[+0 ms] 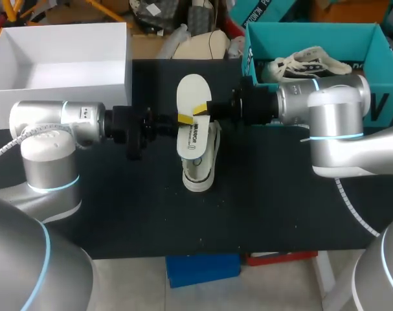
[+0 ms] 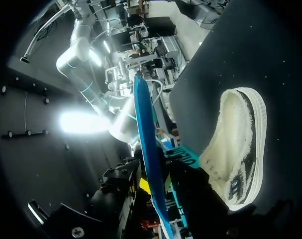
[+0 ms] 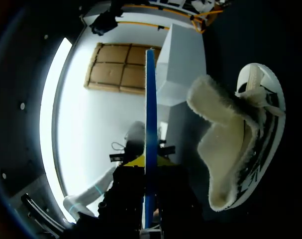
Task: Take the shoe out of the shoebox, open the shoe tongue, remove and reinsert the insole, then place the shoe into the shoebox
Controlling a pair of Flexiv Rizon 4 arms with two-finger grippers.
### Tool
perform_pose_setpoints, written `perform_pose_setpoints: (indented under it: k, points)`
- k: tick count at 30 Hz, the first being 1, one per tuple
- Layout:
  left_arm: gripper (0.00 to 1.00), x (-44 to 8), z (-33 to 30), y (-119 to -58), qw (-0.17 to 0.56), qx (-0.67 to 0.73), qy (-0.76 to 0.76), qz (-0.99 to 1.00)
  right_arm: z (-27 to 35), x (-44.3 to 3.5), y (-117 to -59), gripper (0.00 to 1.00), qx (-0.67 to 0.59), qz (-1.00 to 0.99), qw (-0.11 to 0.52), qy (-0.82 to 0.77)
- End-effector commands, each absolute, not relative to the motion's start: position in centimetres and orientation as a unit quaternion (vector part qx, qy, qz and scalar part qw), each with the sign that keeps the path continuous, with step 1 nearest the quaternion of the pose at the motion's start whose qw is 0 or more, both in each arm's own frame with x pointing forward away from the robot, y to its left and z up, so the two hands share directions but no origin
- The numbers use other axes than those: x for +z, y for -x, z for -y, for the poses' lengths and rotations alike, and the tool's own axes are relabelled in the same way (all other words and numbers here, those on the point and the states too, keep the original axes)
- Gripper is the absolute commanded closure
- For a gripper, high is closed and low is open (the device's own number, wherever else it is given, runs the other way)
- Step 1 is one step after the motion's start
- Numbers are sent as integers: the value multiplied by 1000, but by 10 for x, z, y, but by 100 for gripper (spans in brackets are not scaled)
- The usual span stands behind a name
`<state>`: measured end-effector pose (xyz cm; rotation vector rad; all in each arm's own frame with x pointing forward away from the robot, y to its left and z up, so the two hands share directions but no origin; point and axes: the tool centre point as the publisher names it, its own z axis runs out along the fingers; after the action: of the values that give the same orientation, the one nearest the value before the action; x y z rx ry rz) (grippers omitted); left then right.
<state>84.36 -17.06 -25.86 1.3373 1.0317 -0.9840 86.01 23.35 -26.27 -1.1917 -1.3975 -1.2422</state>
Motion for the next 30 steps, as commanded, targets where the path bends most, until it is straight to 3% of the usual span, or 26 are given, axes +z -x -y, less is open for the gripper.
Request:
perform_pose_setpoints:
  k: [1,8,11,13,23,24,25,30]
  points:
    - [82,-259,174,-845,561,-417,-567,-436,-234,-263,-860,100,-501,565,445,482]
    - [82,-261,175,-848,562,-415,-562,-443,-234,-263,-860,100,-501,565,445,482]
    - [88,-260,177,-847,564,-416,-559,-443,-234,-263,-860,100,-501,565,445,482]
    - [100,-260,178,-847,565,-417,-559,-442,-234,-263,-860,100,-501,565,445,482]
    - [100,-258,179,-848,567,-420,-554,-442,-234,-262,-859,100,-502,564,445,482]
    - [100,-258,179,-848,565,-420,-554,-445,-232,-261,-859,54,-504,563,446,481]
    - [100,-257,178,-847,561,-415,-555,-453,-231,-260,-859,0,-509,561,442,481]
    - [100,-257,174,-842,545,-415,-564,-462,-217,-259,-857,0,-512,575,396,500]
